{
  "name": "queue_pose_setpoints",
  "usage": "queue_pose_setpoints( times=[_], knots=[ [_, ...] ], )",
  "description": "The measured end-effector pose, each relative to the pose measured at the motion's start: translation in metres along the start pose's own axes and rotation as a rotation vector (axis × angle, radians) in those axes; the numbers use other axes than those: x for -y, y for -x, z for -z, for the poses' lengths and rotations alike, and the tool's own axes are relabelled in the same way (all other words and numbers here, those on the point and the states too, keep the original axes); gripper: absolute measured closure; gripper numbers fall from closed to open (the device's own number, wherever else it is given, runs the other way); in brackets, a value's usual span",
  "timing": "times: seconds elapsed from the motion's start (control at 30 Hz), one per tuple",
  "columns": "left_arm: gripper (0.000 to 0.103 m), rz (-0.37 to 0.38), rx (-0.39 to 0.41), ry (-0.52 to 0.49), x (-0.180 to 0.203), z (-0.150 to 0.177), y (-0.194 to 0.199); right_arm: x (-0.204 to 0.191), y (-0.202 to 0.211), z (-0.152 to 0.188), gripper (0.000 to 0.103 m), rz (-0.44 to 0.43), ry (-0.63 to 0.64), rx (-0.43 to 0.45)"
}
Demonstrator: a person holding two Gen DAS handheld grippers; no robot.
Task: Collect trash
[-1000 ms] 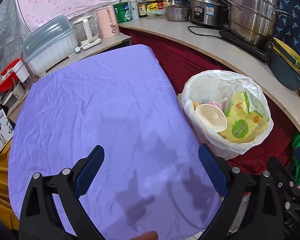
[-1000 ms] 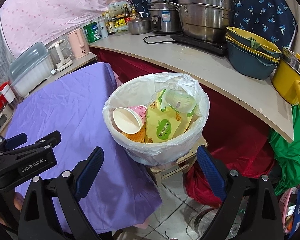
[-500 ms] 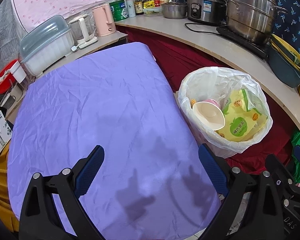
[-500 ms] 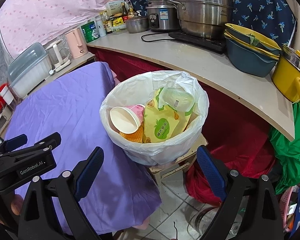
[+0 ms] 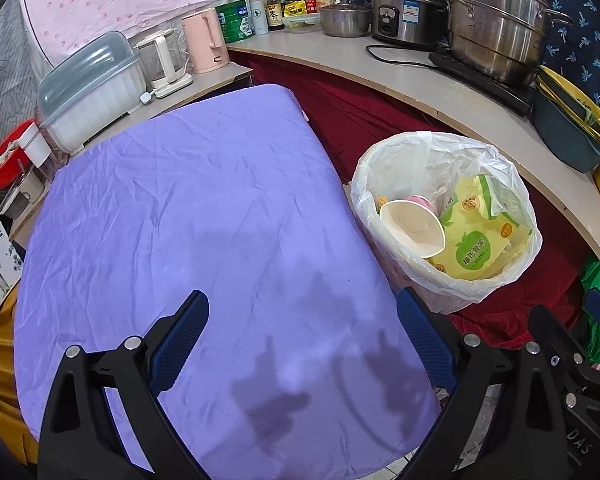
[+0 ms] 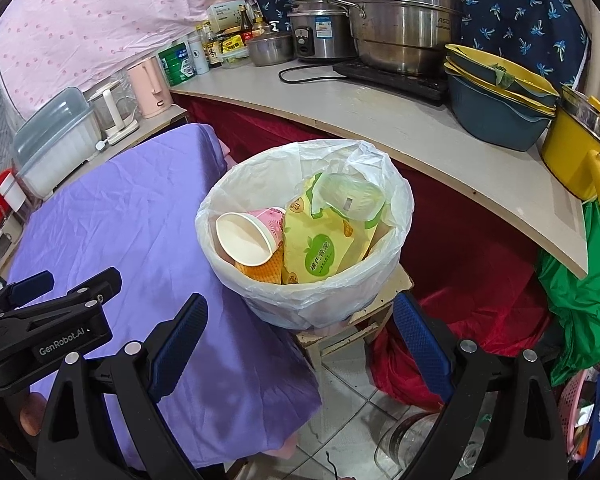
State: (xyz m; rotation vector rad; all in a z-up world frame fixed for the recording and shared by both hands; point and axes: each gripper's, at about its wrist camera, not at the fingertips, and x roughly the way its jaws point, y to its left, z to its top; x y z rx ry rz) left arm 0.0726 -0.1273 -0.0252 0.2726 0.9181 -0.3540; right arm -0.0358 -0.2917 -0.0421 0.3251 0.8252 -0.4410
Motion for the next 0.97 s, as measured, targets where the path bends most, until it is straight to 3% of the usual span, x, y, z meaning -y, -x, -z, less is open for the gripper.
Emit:
queue_pose_setpoints(
  times=[0.97],
  knots=[
    [0.012,0.018,-0.019,0.002,-0.0059,0.0043,0.0009,-0.003,0.0013,0.0003,0.013,-0.001,0.007,-0.001]
  ],
)
